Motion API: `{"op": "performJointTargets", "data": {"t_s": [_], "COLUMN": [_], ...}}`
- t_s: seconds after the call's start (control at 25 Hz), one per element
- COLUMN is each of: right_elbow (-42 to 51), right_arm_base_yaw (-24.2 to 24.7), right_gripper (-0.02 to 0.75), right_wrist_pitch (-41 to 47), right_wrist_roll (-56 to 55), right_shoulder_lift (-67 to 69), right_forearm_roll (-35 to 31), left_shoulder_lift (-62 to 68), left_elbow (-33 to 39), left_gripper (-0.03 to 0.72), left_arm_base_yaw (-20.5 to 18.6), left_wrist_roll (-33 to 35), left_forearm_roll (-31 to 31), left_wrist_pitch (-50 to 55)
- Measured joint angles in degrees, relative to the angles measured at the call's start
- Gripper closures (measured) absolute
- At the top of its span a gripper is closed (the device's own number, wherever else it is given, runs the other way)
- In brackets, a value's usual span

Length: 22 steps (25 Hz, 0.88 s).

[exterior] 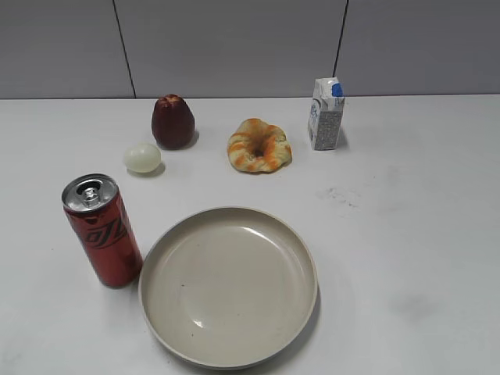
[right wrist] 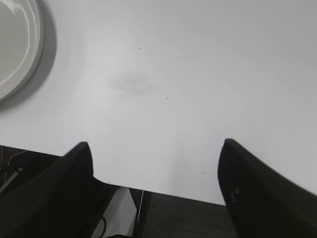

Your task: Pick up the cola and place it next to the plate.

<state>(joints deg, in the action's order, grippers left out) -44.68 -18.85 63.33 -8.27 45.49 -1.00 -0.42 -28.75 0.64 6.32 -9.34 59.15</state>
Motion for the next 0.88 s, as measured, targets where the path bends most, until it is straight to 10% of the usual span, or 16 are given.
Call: {"op": "performJointTargets", "data": {"t_s": [0.4,0.88], "right_elbow": [14.02,16.63], "right_arm_base_yaw": [0.0,0.0], "right_gripper": [0.152,0.152], "right_wrist_pitch": [-0.11,-3.02], "right_wrist_roll": [-0.07,5.4], "right_shoulder_lift": [-30.85,-37.9], "right_forearm_roll": [0.67,-3.51], "left_shoulder_lift": [0.0,0.0], "left_elbow": [0.0,0.0], "left_gripper": [0.451,0.451], "left_arm_base_yaw": [0.0,0.0], "left_wrist_roll": [0.0,0.0], "left_forearm_roll": [0.0,0.0], "left_wrist_pitch": [0.0,0.0]}}
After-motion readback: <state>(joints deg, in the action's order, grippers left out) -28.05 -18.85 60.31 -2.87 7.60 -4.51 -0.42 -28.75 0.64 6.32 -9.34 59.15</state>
